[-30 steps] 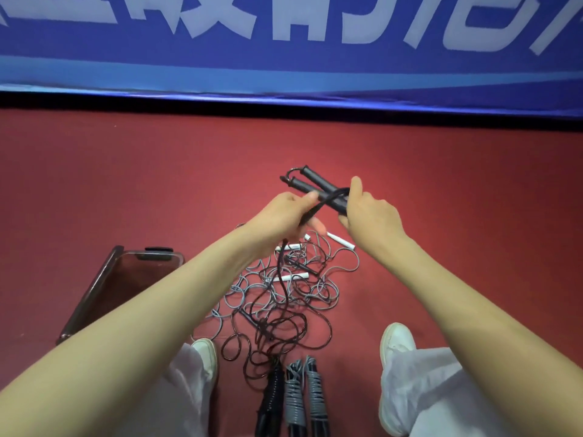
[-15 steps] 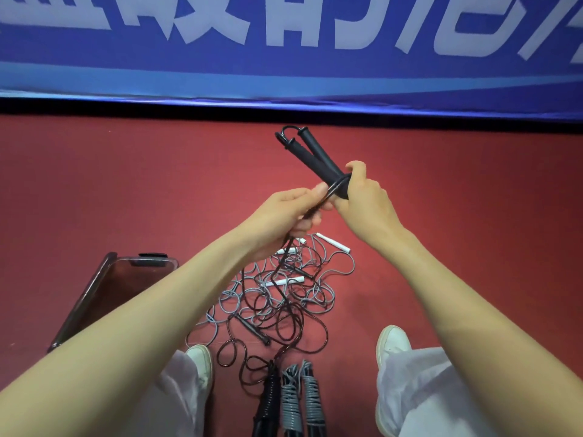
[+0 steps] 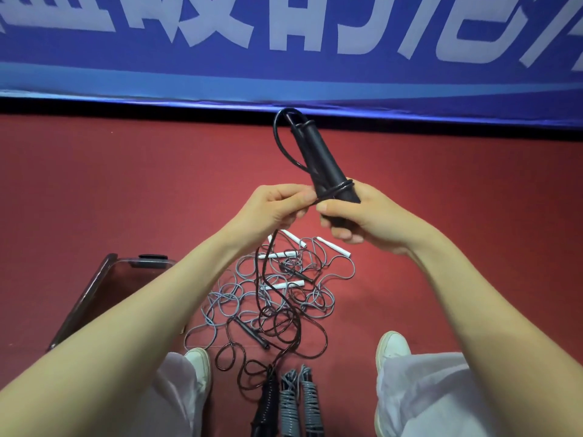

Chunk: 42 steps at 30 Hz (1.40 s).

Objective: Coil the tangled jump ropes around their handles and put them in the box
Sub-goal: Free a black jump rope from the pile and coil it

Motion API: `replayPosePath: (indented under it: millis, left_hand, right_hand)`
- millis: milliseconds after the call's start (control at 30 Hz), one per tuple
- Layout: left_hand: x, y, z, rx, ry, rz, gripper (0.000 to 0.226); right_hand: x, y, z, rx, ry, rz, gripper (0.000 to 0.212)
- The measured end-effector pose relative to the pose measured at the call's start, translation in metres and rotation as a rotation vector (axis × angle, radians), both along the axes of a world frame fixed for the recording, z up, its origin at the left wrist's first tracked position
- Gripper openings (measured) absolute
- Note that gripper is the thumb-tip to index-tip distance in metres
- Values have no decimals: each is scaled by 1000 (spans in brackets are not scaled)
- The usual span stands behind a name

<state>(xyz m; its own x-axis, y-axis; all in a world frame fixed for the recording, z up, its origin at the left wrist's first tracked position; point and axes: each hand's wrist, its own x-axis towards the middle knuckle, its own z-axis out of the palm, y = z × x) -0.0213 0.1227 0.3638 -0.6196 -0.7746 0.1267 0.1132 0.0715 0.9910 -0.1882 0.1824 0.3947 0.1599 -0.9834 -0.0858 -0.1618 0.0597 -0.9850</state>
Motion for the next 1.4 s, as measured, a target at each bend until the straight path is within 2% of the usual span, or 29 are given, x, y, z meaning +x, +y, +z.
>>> replayPosePath:
  millis: [167, 300, 333, 500, 700, 800, 900, 1133, 1233, 1333, 1400]
  left_hand:
    - [-3, 3, 0, 9, 41, -12, 31]
    - [-5, 5, 2, -29, 15, 9, 27]
    - [-4, 4, 2, -44, 6, -1, 27]
    - [5, 0, 4, -57, -37, -57, 40]
    - [21, -5, 2, -45, -76, -188, 31]
    - [25, -8, 1, -5, -32, -152, 22]
    - [29, -11, -1, 35, -31, -74, 31]
    - [28, -7, -7, -5, -98, -129, 24]
    - [29, -8, -8, -8, -165, -163, 22]
    - [32, -9, -11, -47, -331, -242, 37]
    - [34, -10, -14, -17, -365, -317, 40]
  right_hand:
    - [4, -3, -2, -62, -101, -27, 16]
    - [12, -5, -1, 5, -221, -129, 54]
    - [13, -5, -2, 21, -238, -156, 57]
    - [13, -6, -4, 66, -273, -107, 47]
    - [12, -2, -3, 140, -317, 33, 51]
    - [9, -2, -1, 159, -320, 39, 50]
    - [12, 0, -4, 174, -286, 41, 49]
    - [17, -3, -9, 126, -326, -30, 54]
    - [17, -4, -11, 113, -301, -31, 56]
    - [17, -4, -11, 80, -294, -40, 56]
    - [17, -4, -10, 69, -298, -44, 59]
